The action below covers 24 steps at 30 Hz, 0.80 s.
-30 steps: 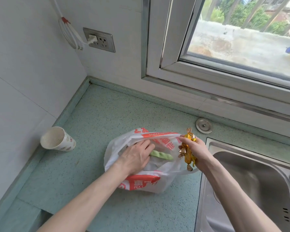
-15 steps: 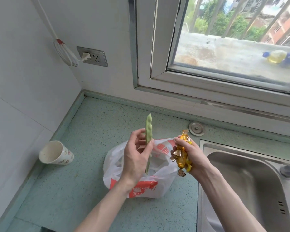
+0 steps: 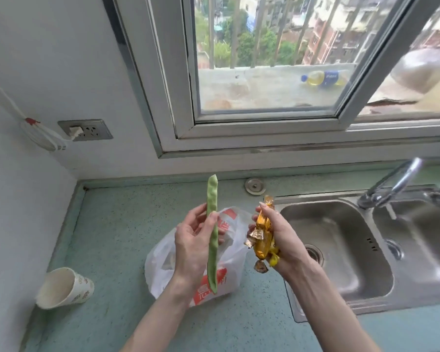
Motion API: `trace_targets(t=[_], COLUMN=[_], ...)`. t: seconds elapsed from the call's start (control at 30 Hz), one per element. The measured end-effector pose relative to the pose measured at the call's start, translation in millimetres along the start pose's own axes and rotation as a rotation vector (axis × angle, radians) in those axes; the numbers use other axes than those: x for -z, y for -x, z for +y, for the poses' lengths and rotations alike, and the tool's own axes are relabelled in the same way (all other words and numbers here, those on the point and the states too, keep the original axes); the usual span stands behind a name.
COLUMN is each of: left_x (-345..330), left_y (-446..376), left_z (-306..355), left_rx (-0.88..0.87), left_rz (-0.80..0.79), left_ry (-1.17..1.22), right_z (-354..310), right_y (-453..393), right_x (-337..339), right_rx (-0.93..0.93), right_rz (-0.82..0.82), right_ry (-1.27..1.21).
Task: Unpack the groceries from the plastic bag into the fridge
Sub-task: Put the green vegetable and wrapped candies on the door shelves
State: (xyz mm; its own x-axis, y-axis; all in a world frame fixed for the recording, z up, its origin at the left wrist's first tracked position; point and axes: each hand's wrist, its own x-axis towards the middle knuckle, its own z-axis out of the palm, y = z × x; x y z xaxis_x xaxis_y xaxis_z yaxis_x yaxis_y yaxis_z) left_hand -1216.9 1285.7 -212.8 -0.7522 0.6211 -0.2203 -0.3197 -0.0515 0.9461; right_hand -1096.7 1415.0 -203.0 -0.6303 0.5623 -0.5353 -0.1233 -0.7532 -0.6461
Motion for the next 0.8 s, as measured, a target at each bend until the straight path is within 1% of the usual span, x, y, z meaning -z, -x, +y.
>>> trace_targets(t=[0.17,0.23,0.4,0.53,0.63,0.73,0.8], left_x=[-35,-48,-82,-118,-150,-184,-206], left_y=[22,34,71,118,162,213,252], left_z=[-13,-20,-26,-33,-40,-51,-60], left_rx=[0.128,0.155,0.114,0.132,0.156,0.174,0.191], left_rz=[-0.217,-0.317,-0.518,-0.674,-0.822,-0.946,-1.026], left_ry=[0.015,-0.025,-0.153,-0.195,-0.222,-0.250,-0.254], right_z=[1,-1,-1,8,17,28,37], right_y=[57,85,161,226,280,337,373], right_x=[33,46,86,123,148,173,193], right_rx=[0.140,0.203,0.336,0.431,0.509,0.599,0.673], right_rz=[0.085,0.150,0.354,0.510,0.611,0.729,0.776], right_ry=[-0.135,-0.162,-0.185,-0.234,-0.351,-0.520,-0.633])
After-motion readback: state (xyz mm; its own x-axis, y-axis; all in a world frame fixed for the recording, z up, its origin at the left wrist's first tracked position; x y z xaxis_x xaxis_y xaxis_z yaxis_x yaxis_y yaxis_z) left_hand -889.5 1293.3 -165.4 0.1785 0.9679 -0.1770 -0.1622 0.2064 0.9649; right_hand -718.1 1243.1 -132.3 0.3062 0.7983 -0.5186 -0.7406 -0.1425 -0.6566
